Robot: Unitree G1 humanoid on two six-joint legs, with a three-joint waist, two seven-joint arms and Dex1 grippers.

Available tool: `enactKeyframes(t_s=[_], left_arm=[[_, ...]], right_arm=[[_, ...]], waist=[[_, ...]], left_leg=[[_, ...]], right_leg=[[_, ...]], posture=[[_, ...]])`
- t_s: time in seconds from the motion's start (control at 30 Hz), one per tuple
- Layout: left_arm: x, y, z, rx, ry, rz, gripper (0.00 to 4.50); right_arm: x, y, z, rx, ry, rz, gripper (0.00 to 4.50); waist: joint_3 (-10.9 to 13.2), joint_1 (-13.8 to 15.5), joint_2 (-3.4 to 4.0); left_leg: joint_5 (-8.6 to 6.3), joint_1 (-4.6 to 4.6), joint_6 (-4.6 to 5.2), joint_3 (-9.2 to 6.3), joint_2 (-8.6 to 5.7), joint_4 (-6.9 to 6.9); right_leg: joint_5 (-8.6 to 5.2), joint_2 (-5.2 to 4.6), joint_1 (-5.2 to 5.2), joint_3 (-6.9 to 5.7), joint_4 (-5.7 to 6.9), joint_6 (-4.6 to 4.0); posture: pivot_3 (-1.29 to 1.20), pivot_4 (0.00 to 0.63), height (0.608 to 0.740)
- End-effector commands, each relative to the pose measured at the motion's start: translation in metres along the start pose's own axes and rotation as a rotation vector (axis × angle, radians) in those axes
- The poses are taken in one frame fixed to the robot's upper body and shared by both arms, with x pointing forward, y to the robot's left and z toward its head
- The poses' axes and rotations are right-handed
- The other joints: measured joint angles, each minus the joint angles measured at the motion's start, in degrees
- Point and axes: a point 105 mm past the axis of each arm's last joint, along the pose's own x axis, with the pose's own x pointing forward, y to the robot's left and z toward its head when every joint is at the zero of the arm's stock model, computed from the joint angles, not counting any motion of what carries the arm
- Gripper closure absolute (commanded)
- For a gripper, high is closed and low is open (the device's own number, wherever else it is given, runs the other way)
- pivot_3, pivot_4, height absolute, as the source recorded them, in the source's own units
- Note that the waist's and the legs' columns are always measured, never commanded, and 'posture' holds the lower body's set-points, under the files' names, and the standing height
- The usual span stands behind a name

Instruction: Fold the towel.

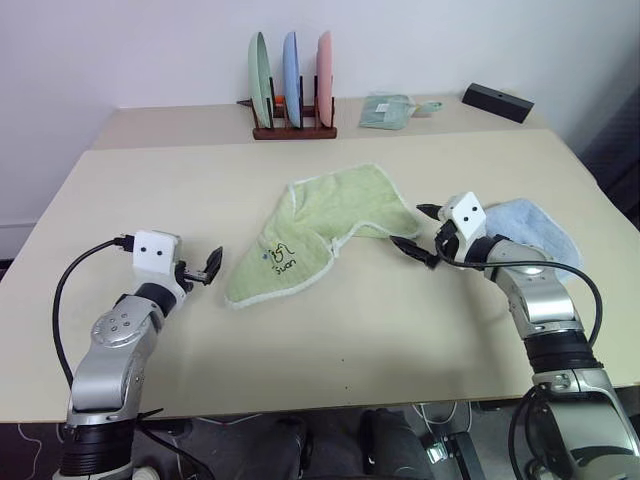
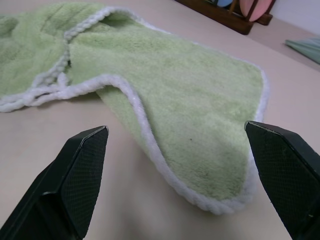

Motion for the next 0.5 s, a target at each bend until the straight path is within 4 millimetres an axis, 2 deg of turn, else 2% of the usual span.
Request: enactKeyframes(t_s=[0.03, 0.3, 0.5], left_arm=[[-0.0003, 0.0006, 0.0136, 0.024, -0.052, 0.012, 0.04], [0.0007, -0.0026, 0.0124, 0.026, -0.044, -0.003, 0.04], [0.0022, -0.0089, 0.0191, 0.028, -0.061, -0.021, 0.04]], right_arm=[[0.0036, -0.0031, 0.0167, -0.033, -0.063, -0.004, 0.0], [0.003, 0.0014, 0.0197, -0.045, -0.062, -0.005, 0.0], [-0.0031, 0.0027, 0.011, -0.021, -0.027, -0.002, 0.0]], waist=[[0.0, 0.0, 0.0], [0.0, 0.1, 0.0], [0.0, 0.1, 0.0]], left_leg=[[0.0, -0.01, 0.0, 0.01, 0.01, -0.01], [-0.01, -0.02, 0.0, 0.04, 0.02, -0.02], [-0.01, -0.02, 0.01, 0.05, 0.02, -0.02]], right_leg=[[0.0, 0.01, -0.02, 0.01, 0.0, 0.0], [0.0, 0.02, -0.04, 0.05, 0.01, 0.0], [0.0, 0.03, -0.04, 0.06, 0.0, 0.0]], posture=[[0.0, 0.15, 0.74], [0.0, 0.15, 0.74], [0.0, 0.15, 0.74]])
